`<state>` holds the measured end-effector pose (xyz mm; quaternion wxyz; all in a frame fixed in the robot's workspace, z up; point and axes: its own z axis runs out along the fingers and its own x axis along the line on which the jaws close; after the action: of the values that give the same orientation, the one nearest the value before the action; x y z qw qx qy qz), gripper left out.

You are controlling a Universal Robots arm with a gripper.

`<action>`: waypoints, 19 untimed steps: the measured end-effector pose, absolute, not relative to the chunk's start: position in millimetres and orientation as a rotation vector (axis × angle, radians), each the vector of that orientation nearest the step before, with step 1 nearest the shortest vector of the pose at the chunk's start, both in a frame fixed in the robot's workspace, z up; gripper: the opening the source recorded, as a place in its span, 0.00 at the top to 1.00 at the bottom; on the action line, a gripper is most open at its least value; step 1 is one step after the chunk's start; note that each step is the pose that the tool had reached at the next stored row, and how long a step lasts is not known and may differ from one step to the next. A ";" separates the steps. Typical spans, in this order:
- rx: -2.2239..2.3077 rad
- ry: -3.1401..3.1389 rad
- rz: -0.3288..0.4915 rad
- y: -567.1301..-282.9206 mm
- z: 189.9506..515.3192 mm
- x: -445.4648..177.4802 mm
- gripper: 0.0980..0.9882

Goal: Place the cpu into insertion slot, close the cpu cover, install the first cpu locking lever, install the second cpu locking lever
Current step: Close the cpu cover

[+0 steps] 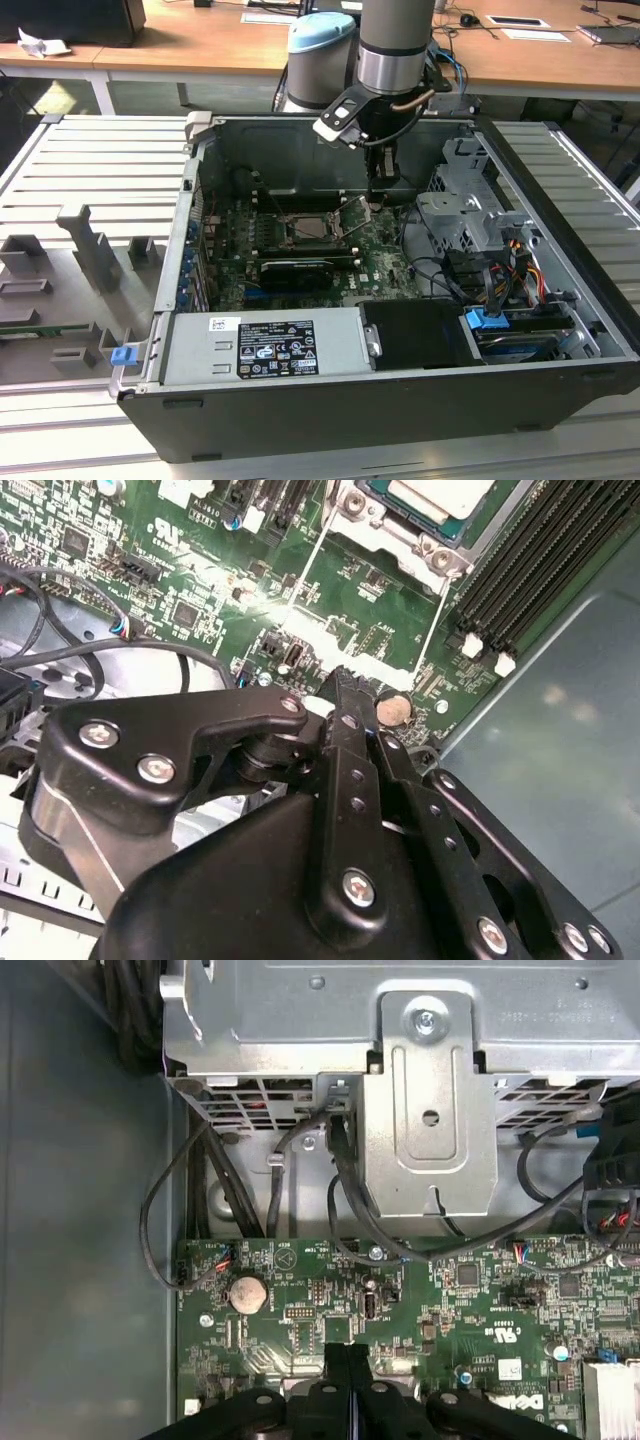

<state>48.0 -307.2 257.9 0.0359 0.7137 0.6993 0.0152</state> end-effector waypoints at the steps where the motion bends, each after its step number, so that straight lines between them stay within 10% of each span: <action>1: 2.193 2.148 0.046 -307.2 257.8 49.0 0.99; 19: 2.222 2.180 -0.021 -307.3 247.1 52.9 0.99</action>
<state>52.9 -307.3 247.1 0.0143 0.7138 0.7001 -0.0068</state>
